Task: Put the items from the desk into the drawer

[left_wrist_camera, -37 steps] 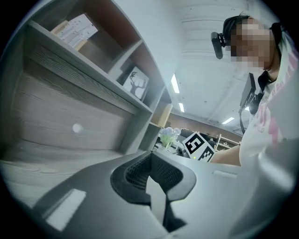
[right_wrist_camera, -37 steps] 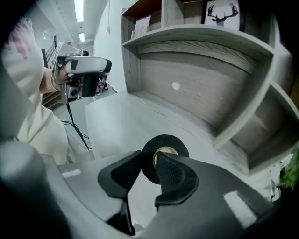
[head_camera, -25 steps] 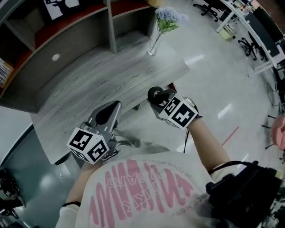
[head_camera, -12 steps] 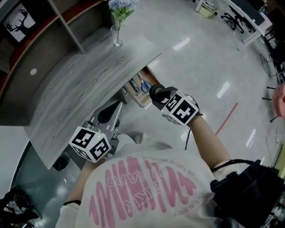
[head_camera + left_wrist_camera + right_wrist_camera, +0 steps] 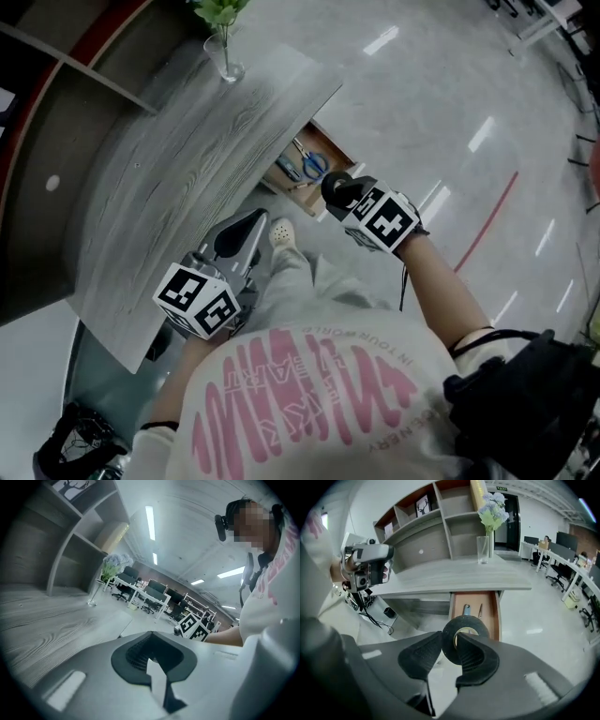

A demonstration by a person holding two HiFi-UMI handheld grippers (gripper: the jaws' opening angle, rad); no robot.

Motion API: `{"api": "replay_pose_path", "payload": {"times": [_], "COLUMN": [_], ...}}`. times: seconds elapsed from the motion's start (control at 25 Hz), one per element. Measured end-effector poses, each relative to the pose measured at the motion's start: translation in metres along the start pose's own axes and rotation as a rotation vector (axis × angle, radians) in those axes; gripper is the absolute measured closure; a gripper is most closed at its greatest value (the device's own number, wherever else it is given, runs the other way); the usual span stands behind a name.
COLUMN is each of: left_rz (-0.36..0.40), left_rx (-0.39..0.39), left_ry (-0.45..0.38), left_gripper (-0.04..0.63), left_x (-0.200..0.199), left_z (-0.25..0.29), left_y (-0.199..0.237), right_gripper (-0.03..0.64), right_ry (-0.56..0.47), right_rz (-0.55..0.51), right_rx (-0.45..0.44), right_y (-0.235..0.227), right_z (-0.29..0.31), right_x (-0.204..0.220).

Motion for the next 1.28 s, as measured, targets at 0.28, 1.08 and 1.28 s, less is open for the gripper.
{"api": "replay_pose_path", "payload": {"times": [0.28, 1.08, 1.28], "left_rz": [-0.010, -0.079, -0.079], "left_rx": [0.018, 0.098, 0.067], "left_ry": [0.128, 0.281, 0.244], "left_gripper": [0.575, 0.575, 0.575], "left_x": [-0.012, -0.003, -0.009], "left_z": [0.037, 0.051, 0.042], "left_y": [0.047, 0.092, 0.098], "right_gripper": [0.506, 0.505, 0.503], "right_ry": [0.011, 0.217, 0.293], "right_rz": [0.127, 0.237, 0.278], "right_rx": [-0.038, -0.091, -0.074], "right_y": [-0.024, -0.031, -0.034], "right_z": [0.063, 0.158, 0.167], "right_x": [-0.008, 0.008, 0.015]}}
Point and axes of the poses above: the fingertips, and each gripper's own axes: z forward along the fingers, y to its left, x out of its underside, the point moved 10 cm from there along -z, backward along the fingers, and after that the axes turned 8 degrees about -z, right-handed, at the moved point
